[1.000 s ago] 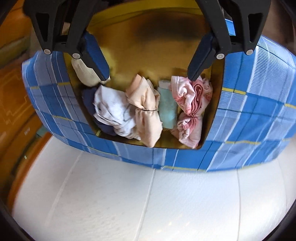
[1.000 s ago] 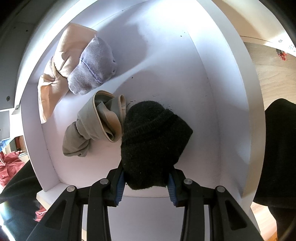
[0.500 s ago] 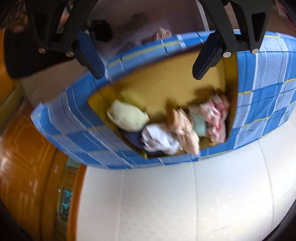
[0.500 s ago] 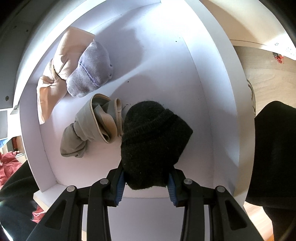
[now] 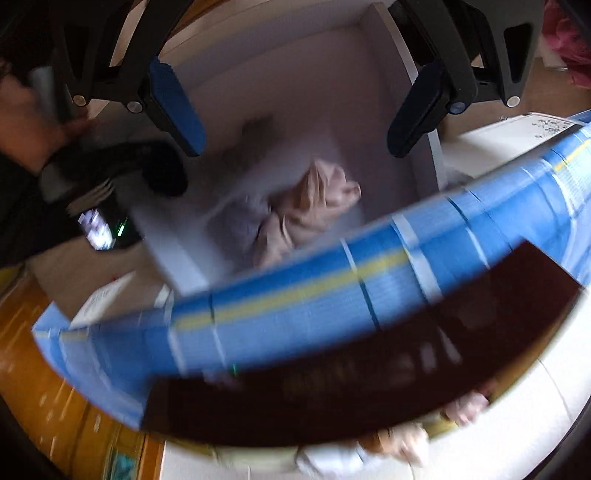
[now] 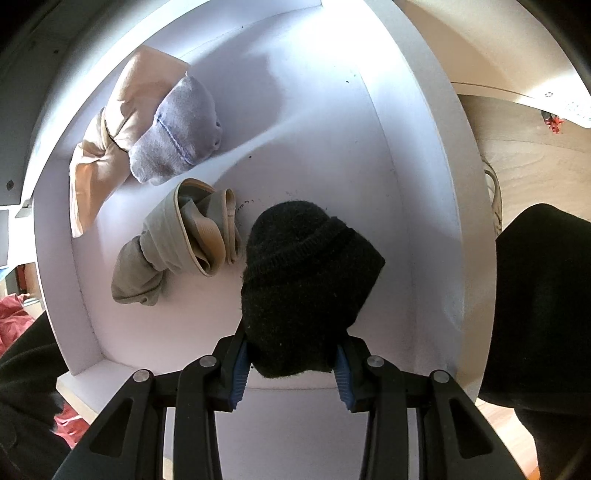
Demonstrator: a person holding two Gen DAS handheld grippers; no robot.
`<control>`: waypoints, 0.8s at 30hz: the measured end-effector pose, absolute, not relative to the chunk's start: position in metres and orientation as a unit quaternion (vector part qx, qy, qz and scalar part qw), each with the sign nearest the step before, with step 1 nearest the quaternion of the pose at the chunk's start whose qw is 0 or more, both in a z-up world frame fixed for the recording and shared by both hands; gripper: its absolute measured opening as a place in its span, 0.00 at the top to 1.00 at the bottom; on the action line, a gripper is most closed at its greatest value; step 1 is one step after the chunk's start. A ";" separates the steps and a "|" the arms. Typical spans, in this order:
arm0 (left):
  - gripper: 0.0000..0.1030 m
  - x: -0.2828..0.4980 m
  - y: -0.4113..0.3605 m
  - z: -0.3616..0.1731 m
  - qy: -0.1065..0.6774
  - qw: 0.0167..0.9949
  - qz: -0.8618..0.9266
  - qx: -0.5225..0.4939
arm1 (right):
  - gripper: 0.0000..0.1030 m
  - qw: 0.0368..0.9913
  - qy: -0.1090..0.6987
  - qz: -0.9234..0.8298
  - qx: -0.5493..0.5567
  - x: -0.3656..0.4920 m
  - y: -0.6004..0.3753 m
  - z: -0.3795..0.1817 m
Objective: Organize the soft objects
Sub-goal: 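Return the left tool to the drawer and grasp the grey-green cloth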
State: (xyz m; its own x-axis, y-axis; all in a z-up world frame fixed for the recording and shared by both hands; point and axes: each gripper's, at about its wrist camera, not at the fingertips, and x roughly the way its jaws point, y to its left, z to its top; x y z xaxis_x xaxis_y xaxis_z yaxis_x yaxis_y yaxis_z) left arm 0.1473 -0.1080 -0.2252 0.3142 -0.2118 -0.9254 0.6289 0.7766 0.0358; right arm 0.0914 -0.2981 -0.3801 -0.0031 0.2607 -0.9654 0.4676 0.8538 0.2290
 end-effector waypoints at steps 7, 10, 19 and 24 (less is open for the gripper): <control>0.03 0.134 -0.137 -0.291 0.559 0.735 -0.266 0.276 | 0.63 0.658 0.705 -0.078 0.253 0.090 -0.291 -0.385; 0.03 0.134 -0.152 -0.317 0.575 0.716 -0.266 0.294 | 0.63 0.661 0.701 -0.079 0.256 0.089 -0.290 -0.384; 0.03 0.133 -0.184 -0.375 0.593 0.679 -0.262 0.345 | 0.63 0.664 0.696 -0.077 0.263 0.094 -0.291 -0.384; 0.04 0.135 -0.190 -0.393 0.599 0.672 -0.256 0.351 | 0.63 0.666 0.696 -0.074 0.260 0.094 -0.296 -0.382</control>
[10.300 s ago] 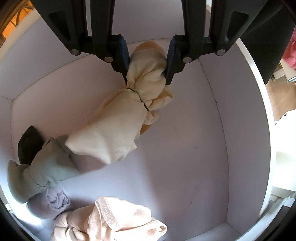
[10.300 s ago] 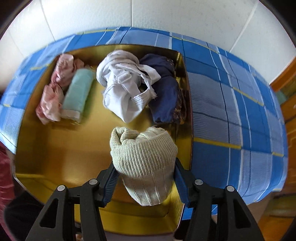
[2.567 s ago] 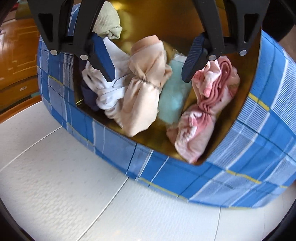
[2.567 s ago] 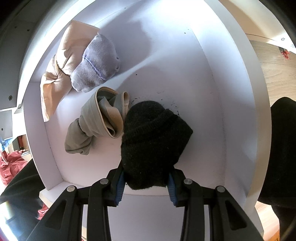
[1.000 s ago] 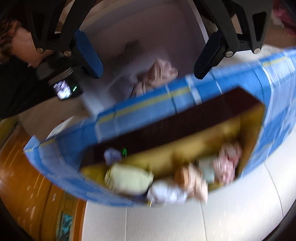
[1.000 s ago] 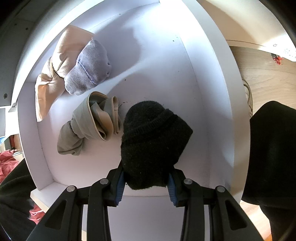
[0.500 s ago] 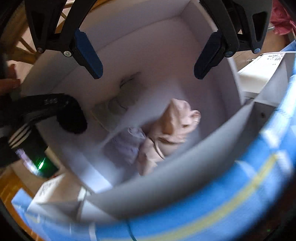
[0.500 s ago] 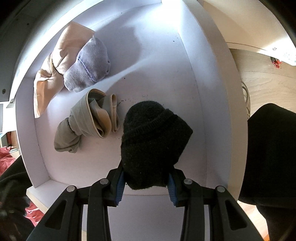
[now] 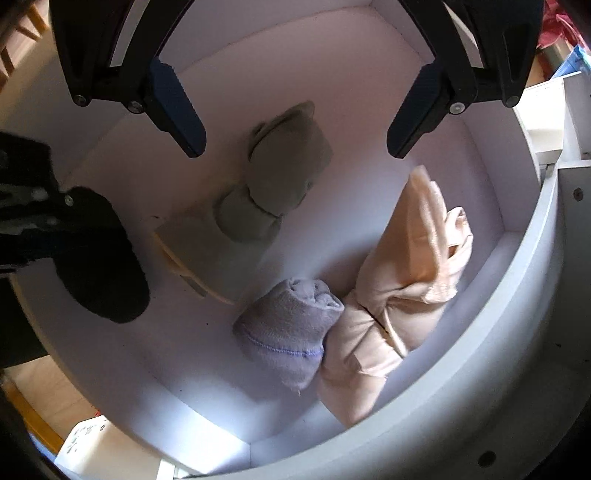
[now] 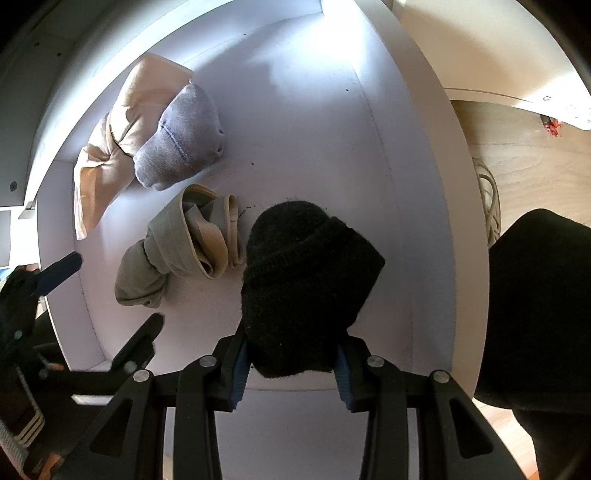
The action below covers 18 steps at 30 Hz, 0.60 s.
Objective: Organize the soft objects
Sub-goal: 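Return the left tool to the drawer and grasp the grey-green cloth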
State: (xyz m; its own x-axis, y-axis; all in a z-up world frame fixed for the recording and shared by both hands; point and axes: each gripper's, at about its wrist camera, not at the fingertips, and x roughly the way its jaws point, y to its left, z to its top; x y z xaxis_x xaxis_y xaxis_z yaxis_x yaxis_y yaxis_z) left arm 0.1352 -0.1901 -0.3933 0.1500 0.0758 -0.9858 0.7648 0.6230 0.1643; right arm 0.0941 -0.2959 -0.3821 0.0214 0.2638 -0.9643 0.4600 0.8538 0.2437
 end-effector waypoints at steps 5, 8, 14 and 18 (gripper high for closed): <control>0.10 0.142 -0.201 -0.406 0.613 0.667 -0.256 0.337 | 0.63 0.667 0.695 -0.074 0.257 0.097 -0.294 -0.381; 0.19 0.147 -0.203 -0.414 0.624 0.666 -0.250 0.323 | 0.63 0.666 0.695 -0.073 0.259 0.094 -0.295 -0.377; 0.41 0.143 -0.215 -0.422 0.631 0.654 -0.265 0.323 | 0.63 0.665 0.696 -0.071 0.262 0.093 -0.297 -0.378; 0.59 0.132 -0.213 -0.422 0.629 0.648 -0.273 0.331 | 0.63 0.664 0.698 -0.070 0.260 0.091 -0.298 -0.378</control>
State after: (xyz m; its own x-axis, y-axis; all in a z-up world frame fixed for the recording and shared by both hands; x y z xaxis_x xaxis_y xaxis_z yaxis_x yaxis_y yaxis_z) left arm 0.1321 -0.2130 -0.4217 0.0602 0.0635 -0.9962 0.7704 0.6316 0.0868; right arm 0.0913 -0.2980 -0.3783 0.0171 0.2702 -0.9627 0.4561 0.8547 0.2480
